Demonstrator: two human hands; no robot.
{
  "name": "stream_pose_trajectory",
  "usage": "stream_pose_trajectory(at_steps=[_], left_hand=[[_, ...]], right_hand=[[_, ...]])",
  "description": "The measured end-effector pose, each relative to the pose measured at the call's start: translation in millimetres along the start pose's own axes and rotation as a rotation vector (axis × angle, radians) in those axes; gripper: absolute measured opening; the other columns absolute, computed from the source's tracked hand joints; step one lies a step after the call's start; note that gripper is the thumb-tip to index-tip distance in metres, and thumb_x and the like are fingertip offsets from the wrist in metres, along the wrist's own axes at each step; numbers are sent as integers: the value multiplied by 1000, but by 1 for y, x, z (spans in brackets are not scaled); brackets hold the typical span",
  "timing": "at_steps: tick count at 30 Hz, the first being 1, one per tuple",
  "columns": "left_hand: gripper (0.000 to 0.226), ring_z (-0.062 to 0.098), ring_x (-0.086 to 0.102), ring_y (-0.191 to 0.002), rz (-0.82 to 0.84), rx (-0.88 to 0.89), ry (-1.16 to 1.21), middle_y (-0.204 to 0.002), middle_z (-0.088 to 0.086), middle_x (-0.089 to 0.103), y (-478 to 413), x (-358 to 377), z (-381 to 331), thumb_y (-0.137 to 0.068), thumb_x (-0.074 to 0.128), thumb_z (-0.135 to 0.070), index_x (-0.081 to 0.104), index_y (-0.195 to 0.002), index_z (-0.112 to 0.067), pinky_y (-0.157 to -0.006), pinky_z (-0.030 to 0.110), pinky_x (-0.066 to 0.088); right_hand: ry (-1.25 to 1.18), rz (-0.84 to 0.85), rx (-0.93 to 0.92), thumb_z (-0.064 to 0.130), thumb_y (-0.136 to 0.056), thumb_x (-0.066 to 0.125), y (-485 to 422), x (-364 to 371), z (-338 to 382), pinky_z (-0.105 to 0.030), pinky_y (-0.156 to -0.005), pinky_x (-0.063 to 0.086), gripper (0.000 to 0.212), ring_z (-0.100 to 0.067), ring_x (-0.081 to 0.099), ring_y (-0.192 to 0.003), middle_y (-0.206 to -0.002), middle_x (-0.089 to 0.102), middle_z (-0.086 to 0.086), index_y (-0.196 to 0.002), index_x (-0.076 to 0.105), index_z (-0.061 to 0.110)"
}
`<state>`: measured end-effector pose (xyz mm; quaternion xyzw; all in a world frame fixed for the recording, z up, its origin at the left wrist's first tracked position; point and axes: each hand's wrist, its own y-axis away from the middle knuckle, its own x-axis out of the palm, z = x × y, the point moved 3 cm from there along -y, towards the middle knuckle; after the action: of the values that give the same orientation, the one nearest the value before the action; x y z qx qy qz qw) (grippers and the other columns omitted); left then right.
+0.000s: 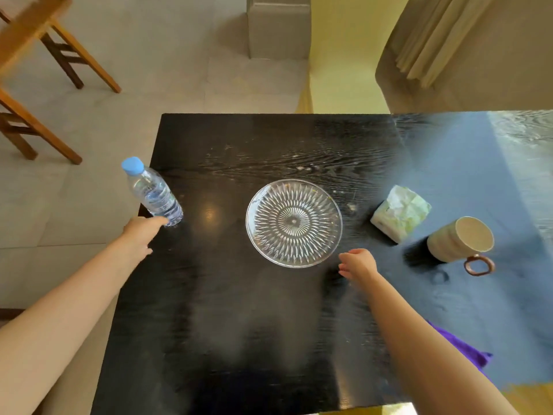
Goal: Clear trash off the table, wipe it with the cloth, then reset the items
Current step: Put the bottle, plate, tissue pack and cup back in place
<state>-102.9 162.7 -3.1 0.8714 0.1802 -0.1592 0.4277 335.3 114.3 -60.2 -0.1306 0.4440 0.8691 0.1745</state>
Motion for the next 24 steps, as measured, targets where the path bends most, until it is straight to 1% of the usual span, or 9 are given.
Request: stream_pose_trajectory(at_steps=[2, 4, 6, 10, 13, 16, 19, 22, 24], left_hand=[[51, 31, 41, -130, 203, -81, -109, -141, 16, 43, 31, 32, 4, -89, 59, -22, 41, -135, -11, -103, 51, 36], [48, 30, 48, -123, 358, -61, -274, -135, 15, 50, 60, 71, -2, -89, 60, -24, 44, -132, -11, -99, 51, 41], [49, 27, 51, -118, 449, 8, -410, -131, 12, 52, 85, 118, -15, -88, 60, -27, 44, -132, -13, -97, 50, 44], [47, 23, 49, -115, 545, 199, -630, -133, 7, 47, 131, 218, -56, -90, 55, -28, 44, -134, -14, -93, 43, 44], [48, 28, 51, -118, 581, 371, -825, -130, 9, 48, 160, 290, -82, -89, 52, -30, 47, -131, -9, -91, 39, 46], [57, 31, 49, -120, 548, 548, -984, -137, 13, 46, 184, 352, -112, -86, 56, -35, 44, -133, -5, -82, 33, 44], [71, 31, 47, -124, 474, 709, -1038, -142, 15, 43, 196, 404, -137, -83, 57, -39, 31, -141, -6, -90, 32, 43], [81, 36, 37, -130, 419, 765, -1091, -146, 16, 34, 193, 446, -133, -82, 55, -40, 16, -147, -11, -102, 41, 40], [83, 37, 31, -133, 378, 775, -1159, -147, 17, 29, 186, 468, -120, -82, 55, -42, 11, -147, -13, -105, 44, 35]], right_hand=[[182, 7, -61, 7, -85, 60, 2, -23, 7, -33, -58, 50, 30, -24, 56, -66, -70, 55, -10, -113, 57, -1], [436, -8, -140, 11, -81, 60, 4, -50, 12, -35, -64, 49, 10, -25, 55, -66, -66, 55, -8, -85, 64, 2], [610, -31, -189, 14, -82, 57, 1, -81, 10, -32, -62, 42, 21, -23, 51, -66, -63, 50, -4, -62, 52, 8], [741, -128, -215, 14, -83, 54, -5, -147, -3, -31, -55, 30, 34, -26, 45, -71, -59, 39, -5, -56, 33, 12], [773, -132, -227, 11, -83, 54, -9, -192, -4, -31, -55, 33, 28, -28, 49, -76, -61, 45, -7, -58, 42, 9], [784, -233, -294, 12, -83, 50, -12, -233, 3, -33, -68, 41, 9, -32, 54, -89, -86, 59, -14, -82, 56, 5], [699, -409, -336, 15, -81, 54, -14, -266, 5, -31, -57, 37, 7, -32, 55, -80, -85, 61, -14, -79, 54, 7], [554, -564, -368, 24, -81, 65, -24, -283, -10, -33, -64, 39, 27, -32, 56, -88, -104, 57, -13, -100, 56, 6], [501, -544, -318, 35, -86, 62, -38, -284, -25, -37, -73, 41, 42, -32, 57, -99, -119, 51, -15, -114, 53, 4]])
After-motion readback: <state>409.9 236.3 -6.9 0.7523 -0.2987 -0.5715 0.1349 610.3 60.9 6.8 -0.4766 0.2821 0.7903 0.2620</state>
